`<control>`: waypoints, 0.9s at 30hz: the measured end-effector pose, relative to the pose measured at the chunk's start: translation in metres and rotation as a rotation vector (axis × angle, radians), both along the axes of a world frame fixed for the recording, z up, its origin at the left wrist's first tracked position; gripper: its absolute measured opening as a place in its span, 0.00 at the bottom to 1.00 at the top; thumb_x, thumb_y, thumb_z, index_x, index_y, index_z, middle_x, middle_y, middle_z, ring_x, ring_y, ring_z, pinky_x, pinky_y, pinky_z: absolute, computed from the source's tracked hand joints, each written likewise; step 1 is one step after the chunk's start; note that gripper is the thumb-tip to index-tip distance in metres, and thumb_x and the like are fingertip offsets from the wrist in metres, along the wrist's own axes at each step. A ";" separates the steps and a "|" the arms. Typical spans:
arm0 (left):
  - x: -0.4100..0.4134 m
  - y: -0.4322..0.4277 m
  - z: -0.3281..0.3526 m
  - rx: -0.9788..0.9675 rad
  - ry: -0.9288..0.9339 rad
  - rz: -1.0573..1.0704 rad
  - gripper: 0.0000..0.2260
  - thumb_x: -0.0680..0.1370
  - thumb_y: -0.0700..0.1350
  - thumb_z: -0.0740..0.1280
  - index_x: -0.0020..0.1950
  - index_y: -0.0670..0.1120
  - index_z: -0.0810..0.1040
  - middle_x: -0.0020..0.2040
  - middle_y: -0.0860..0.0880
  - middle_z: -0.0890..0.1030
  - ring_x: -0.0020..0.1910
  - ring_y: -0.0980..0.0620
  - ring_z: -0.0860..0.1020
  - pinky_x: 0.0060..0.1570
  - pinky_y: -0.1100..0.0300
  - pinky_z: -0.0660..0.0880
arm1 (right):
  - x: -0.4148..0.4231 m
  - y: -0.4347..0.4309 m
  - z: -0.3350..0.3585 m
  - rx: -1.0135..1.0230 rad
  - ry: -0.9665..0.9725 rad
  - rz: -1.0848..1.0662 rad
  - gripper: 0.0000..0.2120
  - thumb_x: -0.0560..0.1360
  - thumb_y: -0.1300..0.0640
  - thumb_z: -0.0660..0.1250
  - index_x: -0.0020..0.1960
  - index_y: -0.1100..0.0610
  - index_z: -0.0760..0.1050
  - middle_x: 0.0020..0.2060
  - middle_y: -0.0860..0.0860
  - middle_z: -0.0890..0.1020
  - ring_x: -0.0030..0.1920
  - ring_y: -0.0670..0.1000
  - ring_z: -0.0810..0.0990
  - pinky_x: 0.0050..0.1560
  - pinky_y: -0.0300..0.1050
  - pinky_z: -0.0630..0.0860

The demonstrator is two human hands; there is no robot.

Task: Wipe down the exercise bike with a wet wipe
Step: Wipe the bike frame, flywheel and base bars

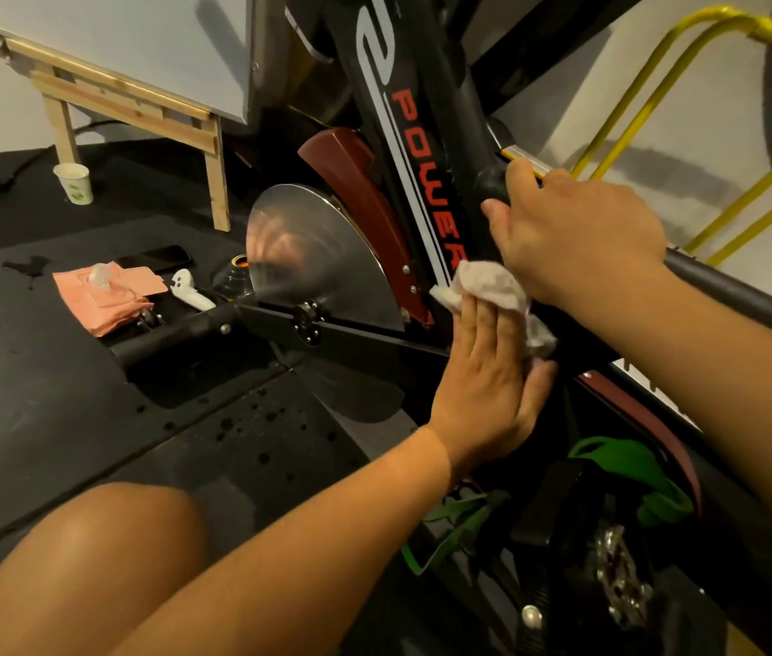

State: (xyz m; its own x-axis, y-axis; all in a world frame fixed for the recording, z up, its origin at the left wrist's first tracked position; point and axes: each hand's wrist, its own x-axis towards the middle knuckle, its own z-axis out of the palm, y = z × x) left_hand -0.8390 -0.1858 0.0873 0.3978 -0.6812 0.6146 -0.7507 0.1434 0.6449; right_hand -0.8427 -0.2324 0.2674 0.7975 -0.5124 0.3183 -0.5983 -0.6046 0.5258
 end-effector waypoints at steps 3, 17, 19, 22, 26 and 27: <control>-0.020 0.018 -0.030 0.051 0.125 0.012 0.33 0.82 0.52 0.58 0.79 0.35 0.50 0.80 0.36 0.48 0.80 0.40 0.43 0.77 0.43 0.48 | -0.001 0.002 0.002 0.026 -0.010 -0.011 0.25 0.83 0.42 0.44 0.70 0.57 0.60 0.51 0.61 0.77 0.34 0.57 0.67 0.28 0.46 0.57; 0.022 0.020 -0.026 -0.147 -0.131 0.004 0.14 0.78 0.46 0.61 0.56 0.37 0.75 0.54 0.39 0.76 0.53 0.42 0.72 0.57 0.48 0.72 | 0.000 0.000 0.001 0.053 -0.018 -0.015 0.24 0.83 0.42 0.44 0.68 0.58 0.62 0.52 0.61 0.77 0.37 0.58 0.68 0.35 0.51 0.65; 0.028 0.019 -0.025 -0.096 -0.073 0.103 0.13 0.78 0.47 0.62 0.54 0.38 0.75 0.53 0.40 0.76 0.52 0.43 0.72 0.54 0.49 0.73 | 0.001 -0.001 -0.001 0.040 -0.028 0.013 0.24 0.83 0.43 0.45 0.69 0.58 0.62 0.54 0.60 0.77 0.39 0.59 0.72 0.35 0.51 0.66; 0.016 0.014 -0.014 -0.128 -0.157 0.072 0.09 0.76 0.42 0.67 0.51 0.37 0.76 0.50 0.39 0.77 0.47 0.42 0.73 0.48 0.48 0.74 | -0.002 0.000 0.000 0.020 0.011 0.072 0.25 0.83 0.45 0.48 0.74 0.58 0.57 0.62 0.60 0.73 0.52 0.61 0.77 0.37 0.51 0.69; 0.062 0.001 0.007 -0.263 0.027 0.270 0.10 0.77 0.41 0.64 0.55 0.37 0.78 0.53 0.38 0.79 0.53 0.44 0.72 0.53 0.46 0.76 | -0.037 0.000 -0.011 -0.200 0.319 0.199 0.30 0.82 0.47 0.49 0.79 0.59 0.45 0.76 0.68 0.53 0.74 0.67 0.58 0.68 0.61 0.65; 0.072 -0.001 0.013 -0.276 0.074 0.317 0.13 0.78 0.40 0.63 0.59 0.36 0.78 0.57 0.38 0.78 0.56 0.44 0.72 0.57 0.48 0.75 | -0.043 0.001 -0.014 -0.245 0.402 0.201 0.31 0.82 0.47 0.48 0.79 0.59 0.44 0.76 0.68 0.47 0.76 0.68 0.51 0.73 0.63 0.58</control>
State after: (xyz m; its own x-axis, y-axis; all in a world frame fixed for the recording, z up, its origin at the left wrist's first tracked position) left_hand -0.7675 -0.1864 0.1001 0.6113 -0.3320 0.7184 -0.7385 0.0873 0.6686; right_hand -0.8859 -0.2316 0.2533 0.9569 -0.2846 0.0576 -0.2039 -0.5172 0.8312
